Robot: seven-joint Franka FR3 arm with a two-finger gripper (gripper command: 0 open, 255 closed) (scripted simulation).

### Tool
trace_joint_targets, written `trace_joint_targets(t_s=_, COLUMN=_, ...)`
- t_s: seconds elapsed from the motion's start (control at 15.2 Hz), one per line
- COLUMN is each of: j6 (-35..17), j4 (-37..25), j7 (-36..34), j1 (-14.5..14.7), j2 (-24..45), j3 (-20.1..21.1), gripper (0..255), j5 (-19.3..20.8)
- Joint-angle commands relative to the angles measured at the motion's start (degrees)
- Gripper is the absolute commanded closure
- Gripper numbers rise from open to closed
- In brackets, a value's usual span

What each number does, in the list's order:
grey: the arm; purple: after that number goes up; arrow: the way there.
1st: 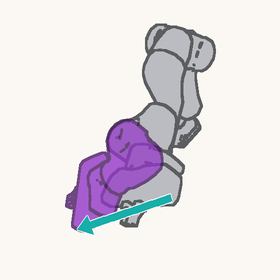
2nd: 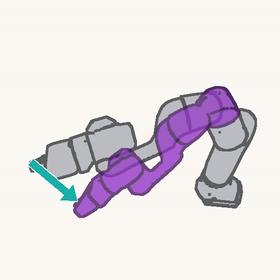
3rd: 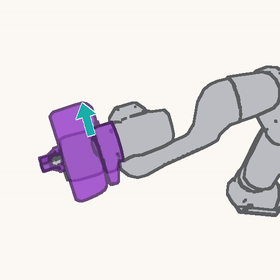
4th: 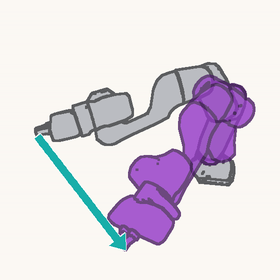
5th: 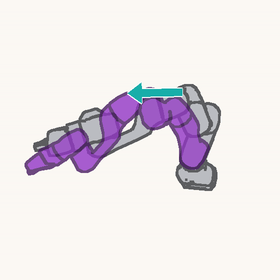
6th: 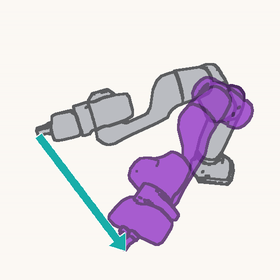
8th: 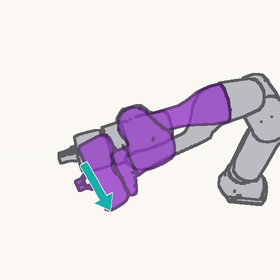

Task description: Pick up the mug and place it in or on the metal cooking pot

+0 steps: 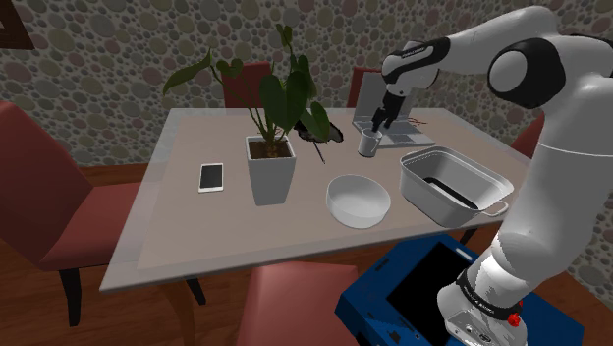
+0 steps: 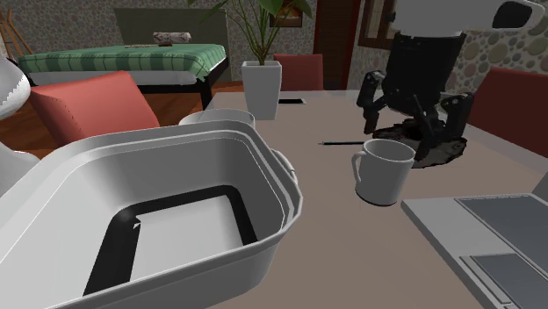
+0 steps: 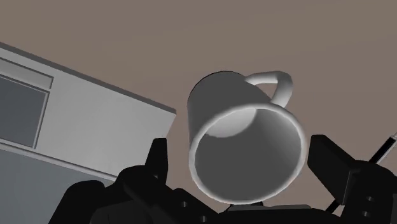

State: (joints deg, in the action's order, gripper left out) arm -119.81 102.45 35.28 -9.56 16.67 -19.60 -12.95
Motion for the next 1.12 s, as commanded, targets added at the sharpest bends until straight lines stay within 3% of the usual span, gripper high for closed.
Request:
trace_joint_targets(t_s=0.0, j6=0.41, j4=-4.72, j7=1.49, j1=-1.58, j2=4.55, j3=0.03, gripper=0, j5=-1.74)
trace_joint_targets(t_s=0.59, j6=-3.91, j4=-4.25, j7=2.68, j1=-2.25, j2=8.62, j3=0.88, gripper=0, j5=-3.54)
trace_joint_targets(t_s=1.06, j6=-3.9, j4=-4.27, j7=2.68, j1=-2.25, j2=8.63, j3=0.88, gripper=0, j5=-3.55)
